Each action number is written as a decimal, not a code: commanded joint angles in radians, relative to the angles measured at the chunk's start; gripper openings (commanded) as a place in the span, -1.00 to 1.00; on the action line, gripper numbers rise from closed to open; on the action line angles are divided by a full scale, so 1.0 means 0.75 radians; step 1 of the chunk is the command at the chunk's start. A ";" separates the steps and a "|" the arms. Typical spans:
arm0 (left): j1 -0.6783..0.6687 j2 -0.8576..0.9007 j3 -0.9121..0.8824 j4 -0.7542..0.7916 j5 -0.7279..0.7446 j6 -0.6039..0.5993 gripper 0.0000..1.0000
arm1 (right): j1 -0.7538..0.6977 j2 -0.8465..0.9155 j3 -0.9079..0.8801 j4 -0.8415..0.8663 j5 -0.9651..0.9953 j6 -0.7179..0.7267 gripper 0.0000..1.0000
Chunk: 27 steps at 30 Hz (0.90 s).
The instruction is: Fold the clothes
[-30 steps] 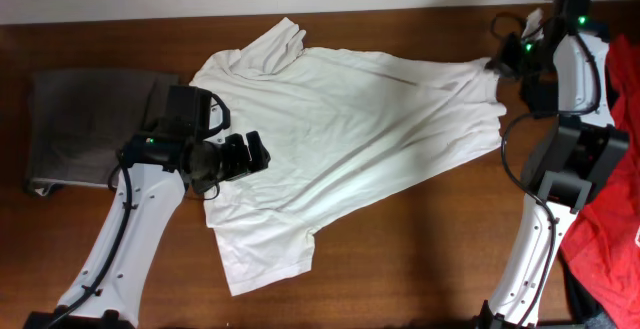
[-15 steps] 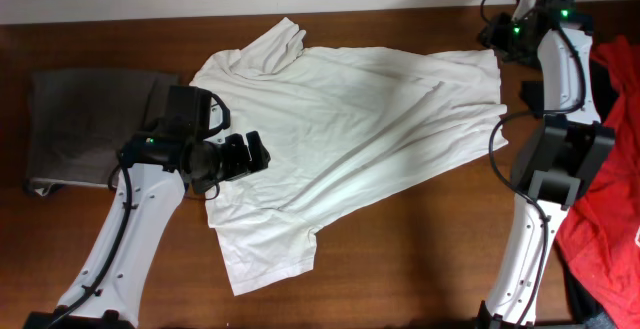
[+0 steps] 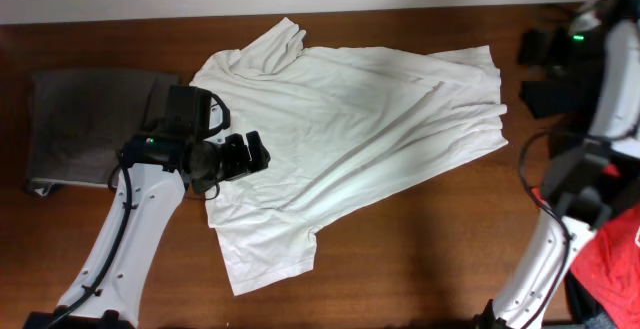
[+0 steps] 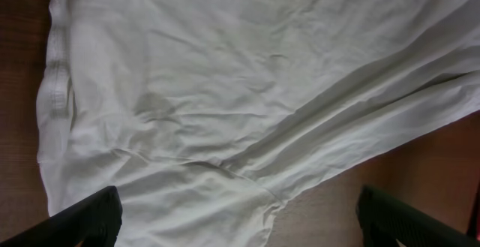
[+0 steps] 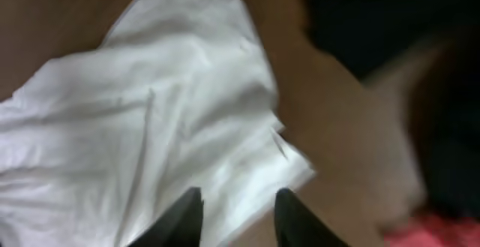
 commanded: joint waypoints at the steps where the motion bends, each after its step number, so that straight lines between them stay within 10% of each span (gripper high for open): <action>1: 0.001 0.003 0.003 0.003 -0.012 0.007 0.98 | -0.058 -0.058 0.019 -0.106 0.032 0.001 -0.31; 17: 0.001 0.003 0.003 0.003 -0.012 0.007 0.99 | -0.140 -0.870 -0.836 -0.096 0.266 0.043 -0.18; 27: 0.001 0.003 0.003 0.003 -0.012 0.007 0.99 | -0.131 -0.894 -1.356 0.237 0.062 0.041 -0.20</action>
